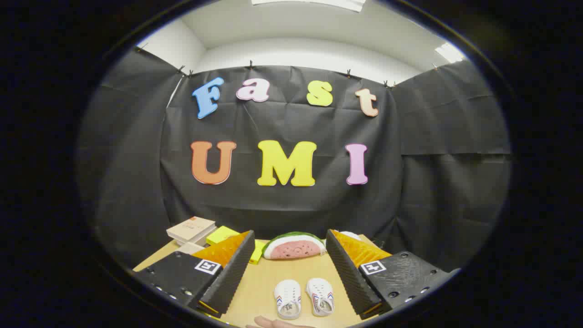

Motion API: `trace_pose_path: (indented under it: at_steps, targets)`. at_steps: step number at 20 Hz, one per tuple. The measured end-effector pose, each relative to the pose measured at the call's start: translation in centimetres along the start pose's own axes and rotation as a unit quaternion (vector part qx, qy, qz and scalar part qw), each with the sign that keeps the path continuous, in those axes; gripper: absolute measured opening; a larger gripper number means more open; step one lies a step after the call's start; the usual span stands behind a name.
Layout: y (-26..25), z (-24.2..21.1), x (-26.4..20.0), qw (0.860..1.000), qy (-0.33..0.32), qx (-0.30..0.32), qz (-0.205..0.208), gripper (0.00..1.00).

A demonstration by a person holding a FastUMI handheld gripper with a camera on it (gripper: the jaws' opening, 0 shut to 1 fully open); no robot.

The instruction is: Open the storage box then place both shoes into the box .Put the left shoe in first, then the right shoe, with the right side of both shoes facing outward in a uniform manner.

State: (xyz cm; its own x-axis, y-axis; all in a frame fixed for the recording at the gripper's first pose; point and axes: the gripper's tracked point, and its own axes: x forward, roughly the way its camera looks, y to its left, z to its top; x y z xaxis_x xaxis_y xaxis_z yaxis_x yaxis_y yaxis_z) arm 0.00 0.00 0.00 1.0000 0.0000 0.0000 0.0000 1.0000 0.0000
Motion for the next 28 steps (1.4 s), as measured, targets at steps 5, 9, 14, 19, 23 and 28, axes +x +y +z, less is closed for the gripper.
trace_pose_path:
  at_steps: [5, 9, 14, 19, 23, 28]
  targets:
    - [0.2, -0.3, 0.0, 1.0, 0.007, -0.003, 0.003, 0.95]
    - [0.4, -0.5, -0.1, 1.0, 0.007, -0.01, 0.008, 0.95]
    - [0.5, -1.4, 0.1, 1.0, 0.016, -0.01, 0.015, 0.95]
    - [1.5, -4.3, 2.5, 0.998, 0.053, -0.001, 0.039, 0.95]
    - [3.3, -7.8, 6.0, 0.991, 0.1, 0.013, 0.093, 0.95]
    - [5.4, -13.2, 10.7, 0.963, 0.194, 0.042, 0.183, 0.91]
